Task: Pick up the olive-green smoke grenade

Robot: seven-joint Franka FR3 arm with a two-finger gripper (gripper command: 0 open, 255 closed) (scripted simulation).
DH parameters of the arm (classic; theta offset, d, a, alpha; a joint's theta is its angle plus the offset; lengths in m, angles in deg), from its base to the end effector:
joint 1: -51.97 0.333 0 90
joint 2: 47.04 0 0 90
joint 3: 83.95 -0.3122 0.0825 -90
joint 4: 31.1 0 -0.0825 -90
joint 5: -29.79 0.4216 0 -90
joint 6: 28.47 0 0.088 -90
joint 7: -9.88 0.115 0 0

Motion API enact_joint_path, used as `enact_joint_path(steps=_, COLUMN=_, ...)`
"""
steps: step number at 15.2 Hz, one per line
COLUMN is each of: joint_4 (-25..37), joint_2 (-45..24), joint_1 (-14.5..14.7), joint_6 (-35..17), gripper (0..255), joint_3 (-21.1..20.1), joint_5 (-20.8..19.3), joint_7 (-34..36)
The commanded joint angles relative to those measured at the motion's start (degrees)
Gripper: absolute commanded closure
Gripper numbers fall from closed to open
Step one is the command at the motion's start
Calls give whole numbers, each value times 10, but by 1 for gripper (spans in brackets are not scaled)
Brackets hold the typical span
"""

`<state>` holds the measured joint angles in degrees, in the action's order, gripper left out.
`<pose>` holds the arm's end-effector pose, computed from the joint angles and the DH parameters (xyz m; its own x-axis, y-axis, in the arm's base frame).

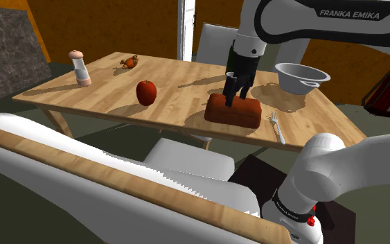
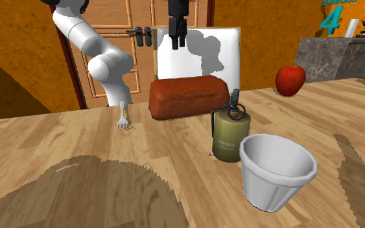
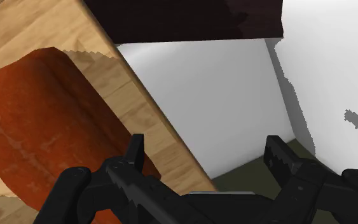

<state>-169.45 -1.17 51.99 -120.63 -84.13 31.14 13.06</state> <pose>0.3455 0.0040 0.5583 0.9985 -0.0538 -0.0068 -0.0540 -0.9983 -0.0209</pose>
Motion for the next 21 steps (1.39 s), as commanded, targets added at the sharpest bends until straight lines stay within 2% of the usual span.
enact_joint_path(steps=1, joint_4=0, joint_2=0, joint_1=0, joint_6=0, gripper=0, joint_3=0, joint_5=0, joint_7=0)
enact_joint_path(steps=12, joint_4=60, joint_2=-121, joint_1=-29, joint_6=-64, gripper=0, joint_3=138, joint_5=-80, joint_7=-184)
enact_joint_path(steps=17, joint_4=118, joint_2=-202, joint_1=-32, joint_6=-92, gripper=0, joint_3=197, joint_5=-90, joint_7=-267)
enact_joint_path(steps=21, joint_4=177, joint_2=-278, joint_1=-32, joint_6=-109, gripper=0, joint_3=242, joint_5=-81, joint_7=-338)
